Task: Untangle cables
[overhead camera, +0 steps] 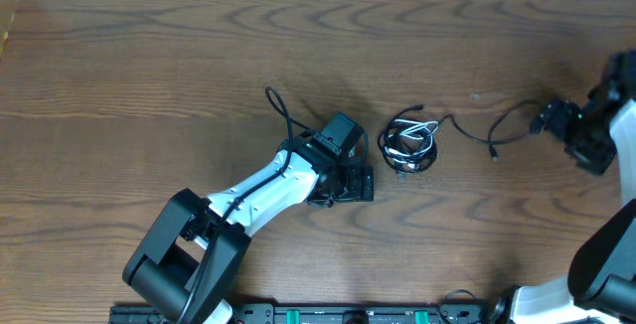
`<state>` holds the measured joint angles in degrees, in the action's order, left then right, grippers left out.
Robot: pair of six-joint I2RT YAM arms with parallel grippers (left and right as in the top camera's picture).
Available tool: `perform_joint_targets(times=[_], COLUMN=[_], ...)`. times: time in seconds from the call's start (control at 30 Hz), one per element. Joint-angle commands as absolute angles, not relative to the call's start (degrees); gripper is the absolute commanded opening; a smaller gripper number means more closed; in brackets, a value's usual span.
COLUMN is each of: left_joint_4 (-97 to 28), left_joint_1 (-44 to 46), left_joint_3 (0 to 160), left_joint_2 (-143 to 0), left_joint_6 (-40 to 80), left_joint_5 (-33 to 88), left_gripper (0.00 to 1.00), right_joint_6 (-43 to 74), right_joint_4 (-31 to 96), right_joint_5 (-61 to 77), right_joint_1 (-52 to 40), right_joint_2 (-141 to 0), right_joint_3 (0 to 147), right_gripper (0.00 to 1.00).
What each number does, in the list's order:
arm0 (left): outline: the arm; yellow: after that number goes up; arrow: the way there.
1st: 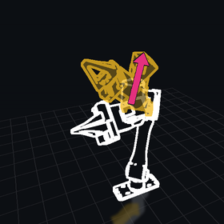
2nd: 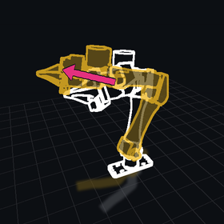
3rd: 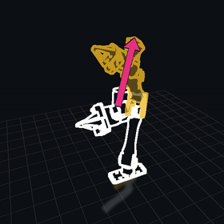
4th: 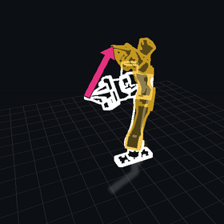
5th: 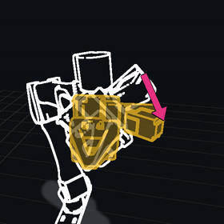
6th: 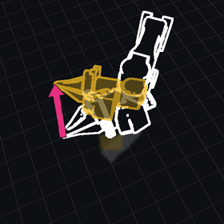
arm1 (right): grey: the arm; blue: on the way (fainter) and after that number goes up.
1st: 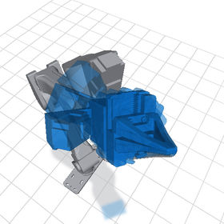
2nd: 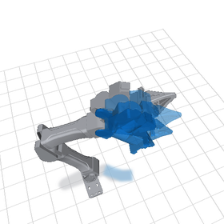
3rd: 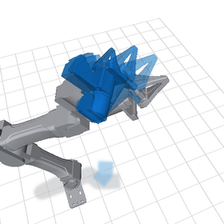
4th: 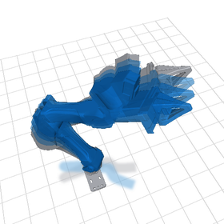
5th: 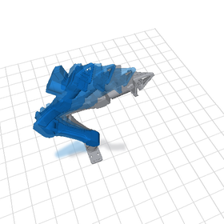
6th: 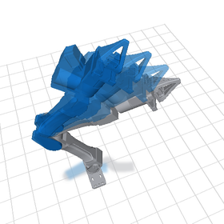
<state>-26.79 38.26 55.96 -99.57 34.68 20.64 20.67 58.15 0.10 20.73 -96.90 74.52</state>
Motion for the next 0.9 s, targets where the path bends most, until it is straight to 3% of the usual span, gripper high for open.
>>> perform_joint_targets(times=[0.0, 0.37, 0.5, 0.57, 0.87], left_joint_4=[-27.0, -26.7, -26.7, -26.7, -26.7], left_joint_1=[38.2, 38.2, 38.2, 38.2, 38.2], left_joint_3=[55.7, 55.7, 55.7, 55.7, 55.7], left_joint_2=[-100.0, -100.0, -100.0, -100.0, -100.0], left_joint_6=[34.6, 34.8, 34.7, 34.7, 34.7], left_joint_5=[19.9, 19.9, 19.9, 19.9, 19.9], left_gripper=[0.87, 0.87, 0.87, 0.87, 0.87], right_joint_6=[19.5, 13.1, 13.0, 13.0, 13.0], right_joint_4=[59.9, 59.4, 60.5, 61.8, 59.1], right_joint_5=[-10.2, 21.6, 26.2, 25.3, 23.8], right_joint_1=[16.7, 5.6, 2.0, -0.1, -10.1], right_joint_2=[-95.9, -96.0, -96.0, -96.0, -96.0], right_joint_3=[79.9, 83.0, 81.4, 80.1, 70.9], right_gripper=[0.99, 0.99, 0.75, 0.7, 0.79])
